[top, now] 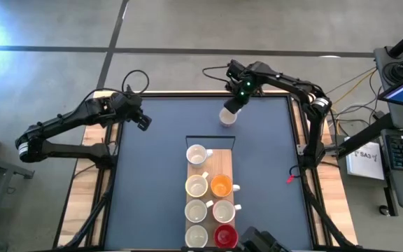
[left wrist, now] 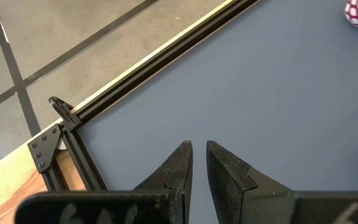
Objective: Place coffee mugs
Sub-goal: Put the blue and red mug on the shelf
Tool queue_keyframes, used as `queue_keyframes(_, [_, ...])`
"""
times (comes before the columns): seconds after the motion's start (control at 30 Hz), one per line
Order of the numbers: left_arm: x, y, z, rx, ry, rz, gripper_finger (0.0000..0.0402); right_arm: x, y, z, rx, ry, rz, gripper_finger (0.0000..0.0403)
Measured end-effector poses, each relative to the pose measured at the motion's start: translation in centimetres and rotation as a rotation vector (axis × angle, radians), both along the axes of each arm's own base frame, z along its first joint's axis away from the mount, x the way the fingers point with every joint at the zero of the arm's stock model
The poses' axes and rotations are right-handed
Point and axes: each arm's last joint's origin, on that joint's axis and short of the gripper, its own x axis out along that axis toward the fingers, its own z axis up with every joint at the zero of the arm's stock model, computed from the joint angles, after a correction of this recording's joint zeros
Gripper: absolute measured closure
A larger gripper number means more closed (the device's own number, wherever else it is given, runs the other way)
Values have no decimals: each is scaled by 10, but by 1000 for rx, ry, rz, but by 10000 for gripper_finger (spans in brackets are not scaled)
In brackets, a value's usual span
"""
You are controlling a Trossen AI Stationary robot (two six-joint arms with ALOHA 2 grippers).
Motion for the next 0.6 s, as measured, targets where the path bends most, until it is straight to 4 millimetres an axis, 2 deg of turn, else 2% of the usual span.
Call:
queue_keyframes(0.33, [0,0,0,4,6,-8,372,4,0,1,-29,-30,13,387])
queue_keyframes(0.6, [0,0,0,4,6,-9,372,4,-1,2,-46,-38,46,341])
